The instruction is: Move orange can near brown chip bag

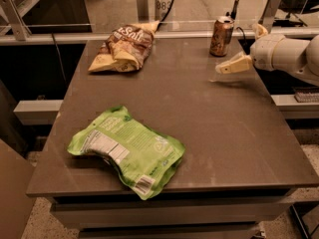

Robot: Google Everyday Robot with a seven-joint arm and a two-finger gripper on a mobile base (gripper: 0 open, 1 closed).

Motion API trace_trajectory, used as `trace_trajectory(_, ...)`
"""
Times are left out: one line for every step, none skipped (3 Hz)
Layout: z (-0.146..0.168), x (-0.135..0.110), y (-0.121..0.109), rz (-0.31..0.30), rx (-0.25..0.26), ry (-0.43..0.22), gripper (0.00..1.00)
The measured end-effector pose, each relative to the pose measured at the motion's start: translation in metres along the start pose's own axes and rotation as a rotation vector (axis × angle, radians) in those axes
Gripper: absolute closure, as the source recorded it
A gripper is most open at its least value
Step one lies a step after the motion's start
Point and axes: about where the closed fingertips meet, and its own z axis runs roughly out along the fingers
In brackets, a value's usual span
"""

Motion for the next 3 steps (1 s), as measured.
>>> trace_trajectory(0.014,-0.005,-0.001,0.026,0.021,-0.047,0.00)
trace_trajectory(0.033,-0.015,-0.006,0.050,0.052,-0.114,0.00)
trace_trajectory(0.052,-0.026,-0.013,0.066,0.084,-0.157,0.00)
